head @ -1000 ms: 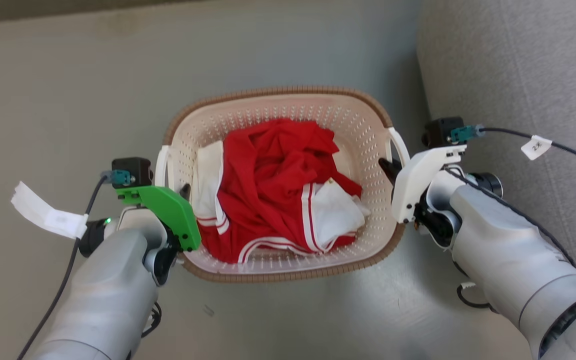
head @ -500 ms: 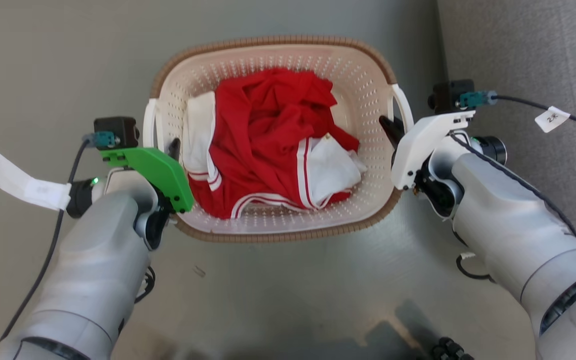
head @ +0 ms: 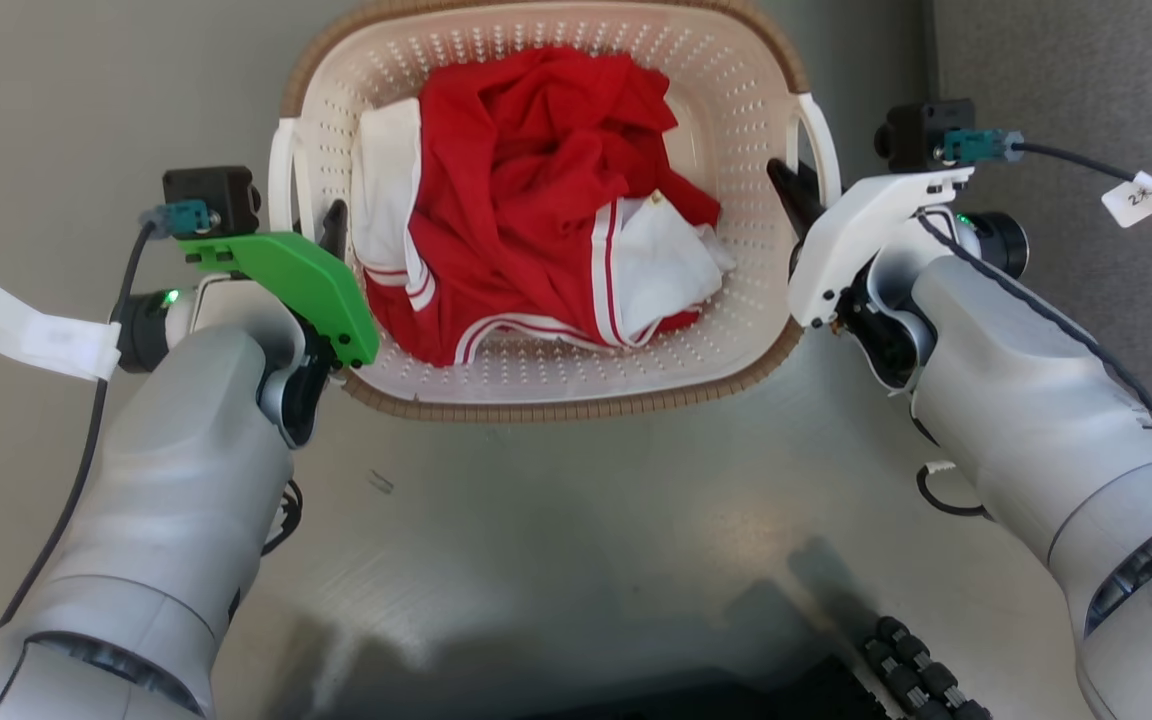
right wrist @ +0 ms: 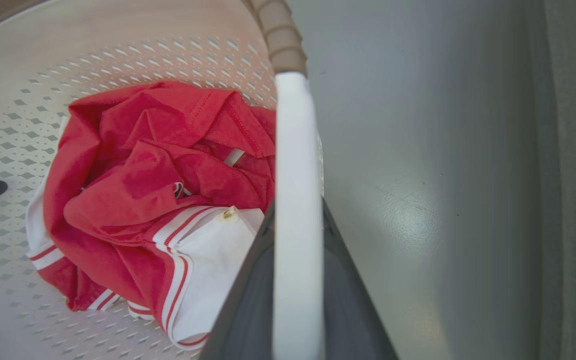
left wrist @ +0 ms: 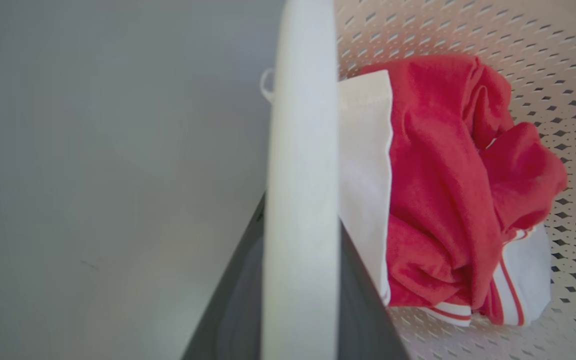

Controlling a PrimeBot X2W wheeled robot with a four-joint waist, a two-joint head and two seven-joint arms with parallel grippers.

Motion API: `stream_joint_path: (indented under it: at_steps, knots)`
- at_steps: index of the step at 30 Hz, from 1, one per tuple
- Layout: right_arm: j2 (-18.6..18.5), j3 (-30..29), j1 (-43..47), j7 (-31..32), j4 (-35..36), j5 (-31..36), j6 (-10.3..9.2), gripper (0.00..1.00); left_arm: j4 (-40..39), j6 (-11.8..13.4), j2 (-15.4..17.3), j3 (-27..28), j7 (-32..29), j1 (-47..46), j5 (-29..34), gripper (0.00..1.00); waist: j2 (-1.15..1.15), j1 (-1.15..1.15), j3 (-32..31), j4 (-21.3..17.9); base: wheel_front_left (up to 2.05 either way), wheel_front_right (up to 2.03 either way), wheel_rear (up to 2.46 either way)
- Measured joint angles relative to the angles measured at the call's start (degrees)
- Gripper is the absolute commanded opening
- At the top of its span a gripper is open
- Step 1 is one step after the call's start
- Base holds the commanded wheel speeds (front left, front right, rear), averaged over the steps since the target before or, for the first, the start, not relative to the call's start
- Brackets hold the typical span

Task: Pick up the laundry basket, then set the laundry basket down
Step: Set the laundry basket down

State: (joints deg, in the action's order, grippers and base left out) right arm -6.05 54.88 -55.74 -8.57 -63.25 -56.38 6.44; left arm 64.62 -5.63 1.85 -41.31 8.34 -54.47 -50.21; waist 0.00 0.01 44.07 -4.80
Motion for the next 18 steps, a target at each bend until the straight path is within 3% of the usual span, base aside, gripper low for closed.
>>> stream_joint_path:
  at_steps: [18]
  knots:
    - [0.07,-0.63,-4.08,-3.59,-0.38,0.47,0.01,0.00,1.30,-0.49,-0.09,0.09,2.64,-5.26,0.30,0.00,0.00,0.00,7.83,0.36,0.00,0.00,0.00]
